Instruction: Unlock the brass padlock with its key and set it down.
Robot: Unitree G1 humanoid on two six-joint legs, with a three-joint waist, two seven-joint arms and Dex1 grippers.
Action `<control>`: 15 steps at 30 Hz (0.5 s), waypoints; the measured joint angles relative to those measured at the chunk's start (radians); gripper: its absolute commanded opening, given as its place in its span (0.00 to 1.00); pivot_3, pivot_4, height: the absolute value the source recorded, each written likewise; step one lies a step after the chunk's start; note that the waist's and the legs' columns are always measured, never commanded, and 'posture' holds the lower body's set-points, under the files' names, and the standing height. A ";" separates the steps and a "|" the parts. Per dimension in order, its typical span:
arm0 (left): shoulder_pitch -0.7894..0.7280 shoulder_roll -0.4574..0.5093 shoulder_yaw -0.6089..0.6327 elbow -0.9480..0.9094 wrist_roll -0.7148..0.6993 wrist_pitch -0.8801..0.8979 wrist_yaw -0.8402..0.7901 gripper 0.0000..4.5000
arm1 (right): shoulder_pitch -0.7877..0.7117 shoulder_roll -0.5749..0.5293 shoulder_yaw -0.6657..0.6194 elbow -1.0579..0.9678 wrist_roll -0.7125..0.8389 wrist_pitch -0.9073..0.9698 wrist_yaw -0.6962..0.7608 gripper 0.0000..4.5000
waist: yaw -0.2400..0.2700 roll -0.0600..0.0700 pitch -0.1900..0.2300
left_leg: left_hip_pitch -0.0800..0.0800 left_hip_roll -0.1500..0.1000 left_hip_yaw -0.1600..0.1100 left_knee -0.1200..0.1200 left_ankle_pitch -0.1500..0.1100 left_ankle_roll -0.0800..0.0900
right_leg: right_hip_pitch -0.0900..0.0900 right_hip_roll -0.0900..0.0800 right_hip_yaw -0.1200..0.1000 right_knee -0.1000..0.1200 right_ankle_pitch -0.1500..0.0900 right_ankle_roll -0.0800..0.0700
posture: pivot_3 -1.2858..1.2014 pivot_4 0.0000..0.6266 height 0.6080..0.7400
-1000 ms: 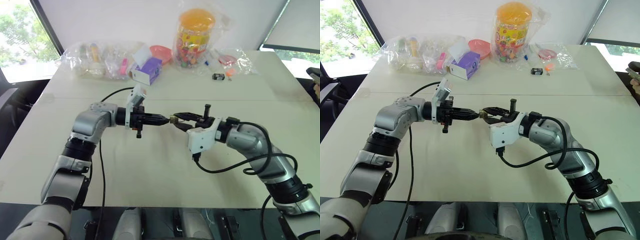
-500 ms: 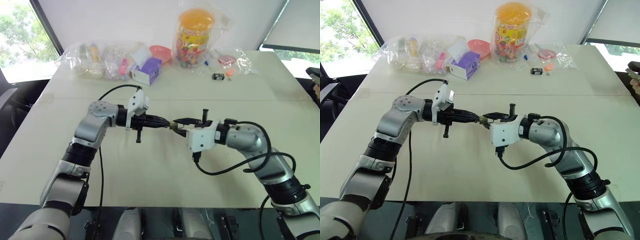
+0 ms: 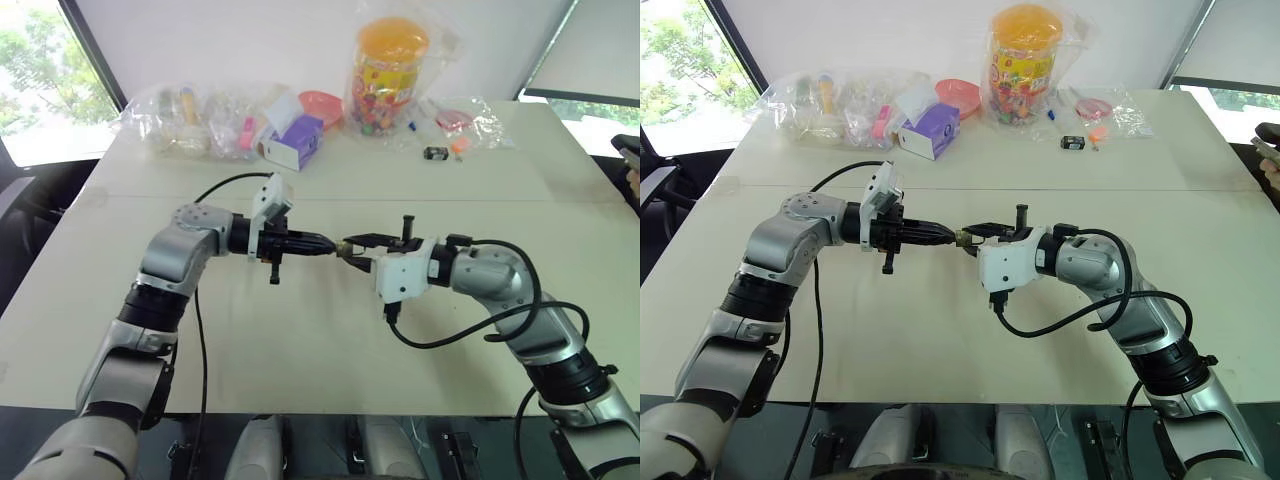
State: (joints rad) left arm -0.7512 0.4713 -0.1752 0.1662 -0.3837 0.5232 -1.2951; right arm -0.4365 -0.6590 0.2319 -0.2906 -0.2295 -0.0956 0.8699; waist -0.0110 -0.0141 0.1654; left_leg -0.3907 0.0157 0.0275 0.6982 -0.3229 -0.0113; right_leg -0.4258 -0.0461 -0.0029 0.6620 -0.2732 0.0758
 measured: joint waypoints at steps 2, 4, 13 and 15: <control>0.000 0.001 0.002 -0.005 0.000 -0.001 0.002 0.02 | -0.004 0.000 0.000 0.000 0.005 0.004 0.000 0.16 | 0.000 0.000 0.000 | 0.000 0.000 0.000 0.000 0.000 0.000 | 0.000 0.000 0.000 0.000 0.000 0.000 | 0.52 0.24 1.00; 0.000 0.001 0.003 -0.008 0.002 -0.007 0.008 0.02 | -0.008 0.001 0.000 0.001 0.011 0.015 0.001 0.16 | 0.001 0.000 0.000 | 0.000 0.000 0.000 0.000 0.000 0.000 | 0.000 0.000 0.000 0.000 0.000 0.000 | 0.52 0.24 1.00; 0.036 -0.004 0.002 -0.024 0.072 -0.214 0.036 0.02 | -0.012 0.046 -0.019 -0.031 0.177 0.279 0.033 0.16 | 0.001 0.000 0.000 | 0.000 0.000 0.000 0.000 0.000 0.000 | 0.000 0.000 0.000 0.000 0.000 0.000 | 0.52 0.24 1.00; 0.042 -0.006 0.000 -0.026 0.092 -0.278 0.037 0.02 | -0.013 0.054 -0.031 -0.051 0.224 0.360 0.040 0.16 | 0.001 0.000 0.000 | 0.000 0.000 0.000 0.000 0.000 0.000 | 0.000 0.000 0.000 0.000 0.000 0.000 | 0.52 0.24 1.00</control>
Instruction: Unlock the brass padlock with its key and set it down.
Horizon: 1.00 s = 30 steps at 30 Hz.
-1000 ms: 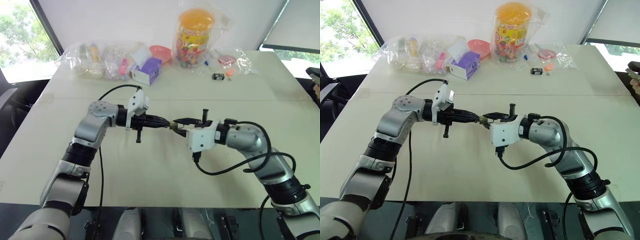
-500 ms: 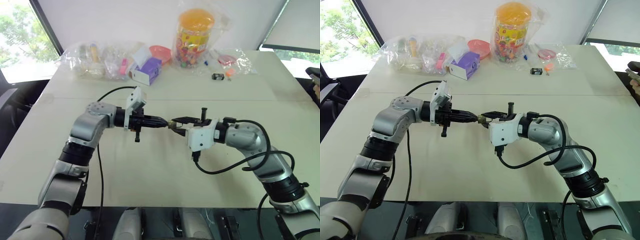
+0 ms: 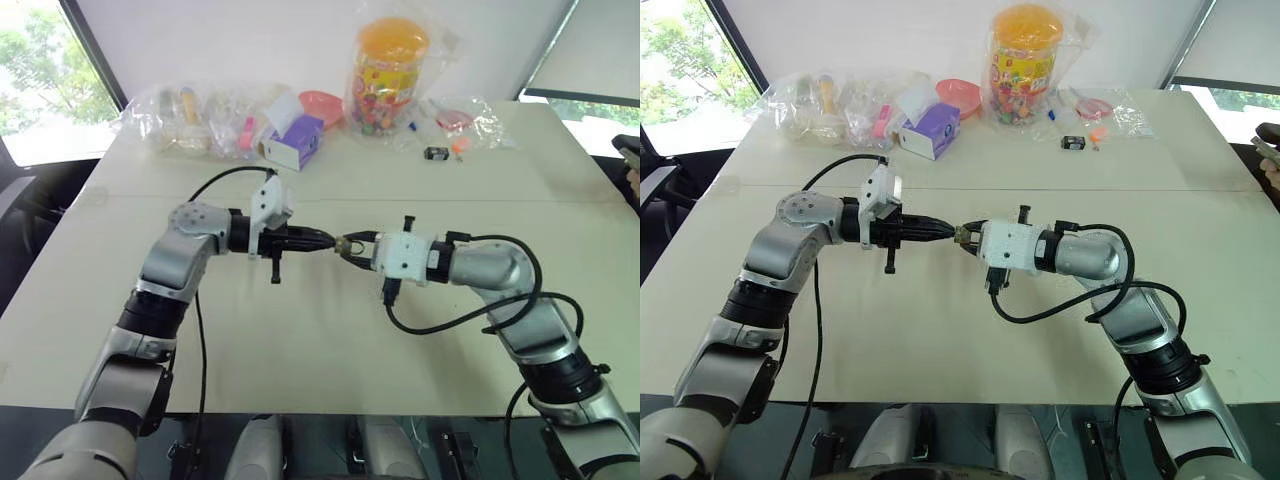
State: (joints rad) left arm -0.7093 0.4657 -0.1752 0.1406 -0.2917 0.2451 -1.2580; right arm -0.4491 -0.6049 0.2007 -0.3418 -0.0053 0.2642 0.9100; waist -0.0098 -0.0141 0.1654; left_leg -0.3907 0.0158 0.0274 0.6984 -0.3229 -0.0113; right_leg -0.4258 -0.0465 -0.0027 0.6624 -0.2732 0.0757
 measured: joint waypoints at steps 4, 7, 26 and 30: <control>0.009 0.000 0.000 -0.005 0.027 -0.107 0.000 0.02 | -0.011 -0.001 -0.019 -0.032 0.072 0.115 0.011 0.16 | 0.000 0.000 0.000 | 0.000 0.000 0.000 0.000 0.000 0.000 | 0.000 0.000 0.000 0.000 0.000 0.000 | 0.52 0.24 1.00; 0.010 0.001 0.000 -0.005 0.040 -0.156 -0.004 0.02 | -0.018 -0.003 -0.027 -0.048 0.108 0.171 0.012 0.16 | 0.000 0.000 0.000 | 0.000 0.000 0.000 0.000 0.000 0.000 | 0.000 0.000 0.000 0.000 0.000 0.000 | 0.52 0.24 1.00; -0.052 -0.046 0.161 0.058 -0.315 0.702 0.154 0.86 | -0.054 -0.056 0.030 -0.006 -0.115 -0.170 -0.048 0.16 | 0.001 0.000 0.000 | 0.000 0.000 0.000 0.001 0.000 0.001 | -0.001 0.000 0.000 0.001 0.000 0.000 | 0.52 0.24 1.00; -0.055 -0.056 0.161 0.058 -0.333 0.729 0.160 0.86 | -0.055 -0.056 0.031 0.001 -0.137 -0.196 -0.048 0.16 | -0.001 0.000 0.000 | 0.000 0.000 0.000 0.001 0.000 0.000 | -0.001 0.000 0.000 0.001 0.000 0.000 | 0.52 0.24 1.00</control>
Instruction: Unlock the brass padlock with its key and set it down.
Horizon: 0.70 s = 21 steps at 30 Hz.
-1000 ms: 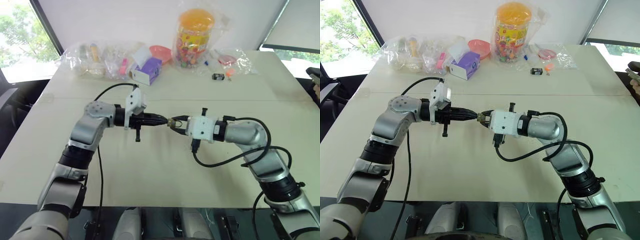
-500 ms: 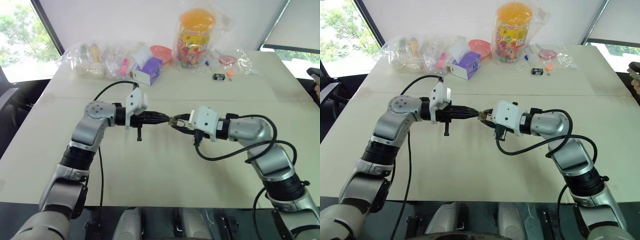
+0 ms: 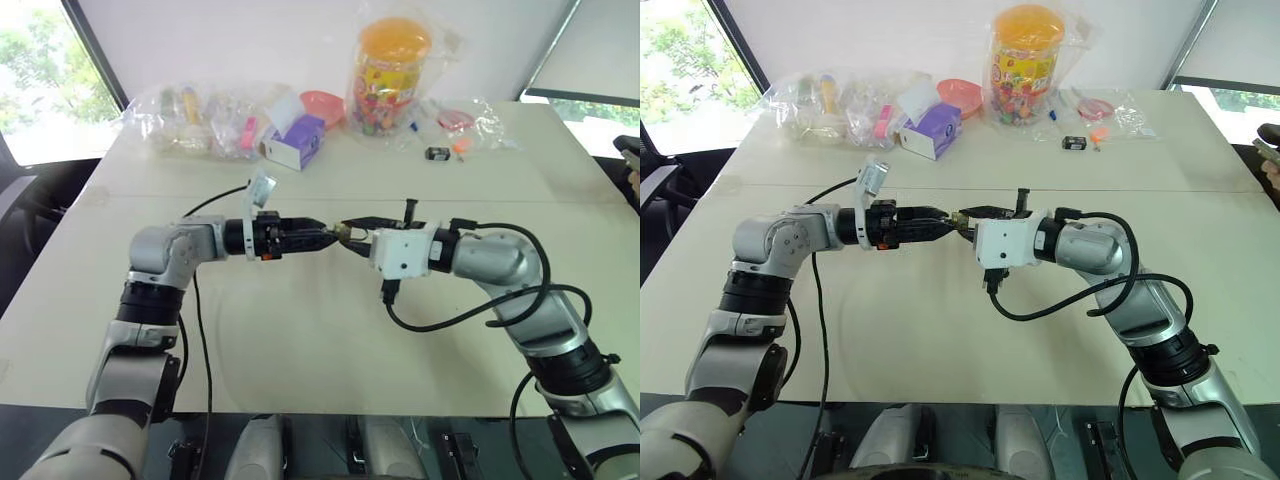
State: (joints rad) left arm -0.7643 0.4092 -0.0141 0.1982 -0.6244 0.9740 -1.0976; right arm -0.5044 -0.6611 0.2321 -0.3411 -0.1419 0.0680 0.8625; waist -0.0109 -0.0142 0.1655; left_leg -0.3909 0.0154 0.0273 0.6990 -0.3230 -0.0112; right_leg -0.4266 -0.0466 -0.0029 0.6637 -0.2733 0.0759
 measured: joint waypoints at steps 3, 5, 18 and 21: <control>0.000 -0.018 0.000 -0.001 -0.018 0.010 0.013 0.86 | 0.000 0.000 0.000 0.003 -0.011 -0.010 0.000 0.16 | 0.000 0.000 0.000 | 0.000 0.000 0.000 0.000 0.000 0.000 | 0.000 0.000 0.000 0.000 0.000 0.000 | 0.52 0.24 1.00; 0.000 -0.027 -0.002 -0.004 -0.020 0.012 0.018 0.86 | 0.000 0.000 0.001 0.003 -0.014 -0.013 0.000 0.16 | 0.000 0.000 0.000 | 0.000 0.000 0.000 0.000 0.000 0.000 | 0.000 0.000 0.000 0.000 0.000 0.000 | 0.52 0.24 1.00; 0.000 -0.043 -0.012 -0.004 -0.019 -0.030 0.024 0.10 | 0.000 0.001 0.015 0.004 -0.039 -0.015 0.001 0.16 | 0.001 0.000 0.000 | 0.000 0.000 0.000 0.000 0.000 0.000 | 0.000 0.000 0.000 0.000 0.000 0.000 | 0.52 0.24 1.00; 0.000 -0.042 -0.013 -0.005 -0.019 -0.029 0.015 0.01 | 0.000 0.002 0.017 0.006 -0.040 -0.015 0.001 0.16 | 0.000 0.000 0.000 | 0.000 0.000 0.000 0.000 0.000 0.000 | 0.000 0.000 0.000 0.000 0.000 0.000 | 0.52 0.24 1.00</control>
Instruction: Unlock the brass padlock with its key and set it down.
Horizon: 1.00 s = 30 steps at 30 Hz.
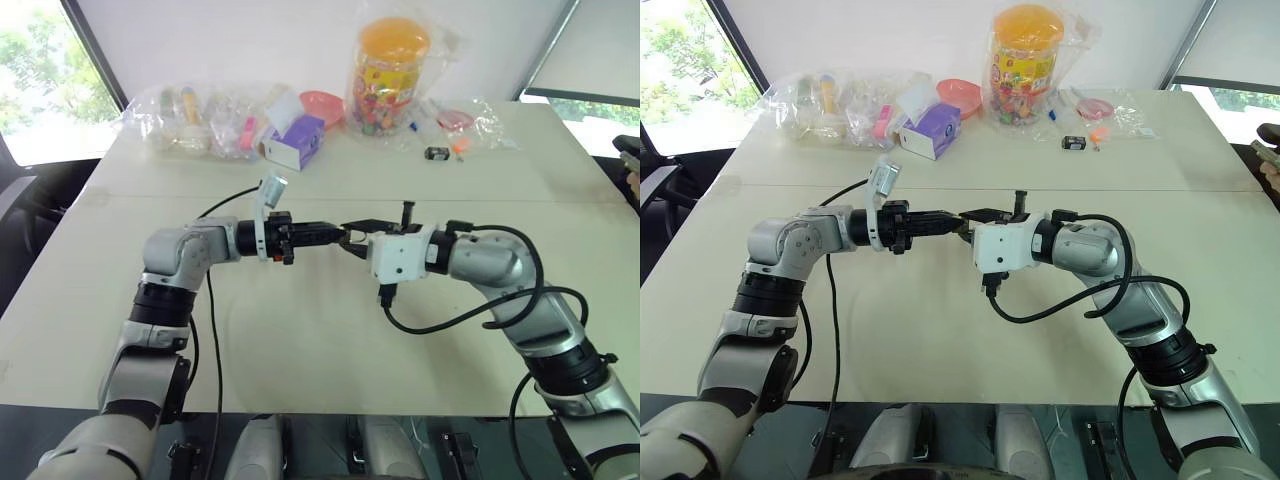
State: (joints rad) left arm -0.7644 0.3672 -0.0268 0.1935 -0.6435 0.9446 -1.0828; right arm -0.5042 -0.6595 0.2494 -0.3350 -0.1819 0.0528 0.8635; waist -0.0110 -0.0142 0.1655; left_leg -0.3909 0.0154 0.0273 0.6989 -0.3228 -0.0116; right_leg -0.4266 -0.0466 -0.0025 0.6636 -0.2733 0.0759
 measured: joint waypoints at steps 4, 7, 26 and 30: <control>0.000 0.012 -0.003 -0.002 -0.002 0.013 -0.018 0.01 | 0.000 0.003 0.007 0.000 0.000 -0.002 0.000 0.16 | 0.000 0.000 0.000 | 0.000 0.000 0.000 0.000 0.000 0.000 | 0.000 0.000 0.000 0.000 0.000 0.000 | 0.52 0.24 1.00; 0.000 0.027 -0.011 -0.009 -0.003 0.028 -0.027 0.01 | 0.000 0.003 0.015 0.000 0.000 -0.006 0.001 0.16 | 0.000 0.000 0.000 | 0.000 0.000 0.000 0.000 0.000 0.000 | 0.000 0.000 0.000 0.000 0.000 0.000 | 0.52 0.24 1.00; -0.026 0.061 -0.030 -0.001 0.003 -0.002 -0.066 0.00 | 0.016 0.005 -0.165 -0.110 0.339 0.410 0.077 0.72 | 0.001 0.000 0.000 | 0.000 0.000 0.000 0.000 0.000 0.001 | 0.000 0.000 0.000 0.000 0.000 0.000 | 0.52 0.24 1.00; -0.026 0.065 -0.038 -0.001 0.008 -0.020 -0.079 0.00 | 0.016 0.012 -0.231 -0.142 0.458 0.562 0.049 0.26 | 0.001 0.000 0.000 | 0.000 0.000 0.000 0.000 -0.001 0.001 | 0.000 0.000 0.000 0.000 0.000 0.000 | 0.52 0.24 1.00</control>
State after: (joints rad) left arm -0.7907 0.4322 -0.0650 0.1927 -0.6360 0.9243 -1.1618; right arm -0.4885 -0.6471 0.0183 -0.4771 0.2756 0.6145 0.9121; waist -0.0104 -0.0142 0.1654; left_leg -0.3909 0.0156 0.0272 0.6988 -0.3233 -0.0107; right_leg -0.4265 -0.0470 -0.0021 0.6636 -0.2733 0.0759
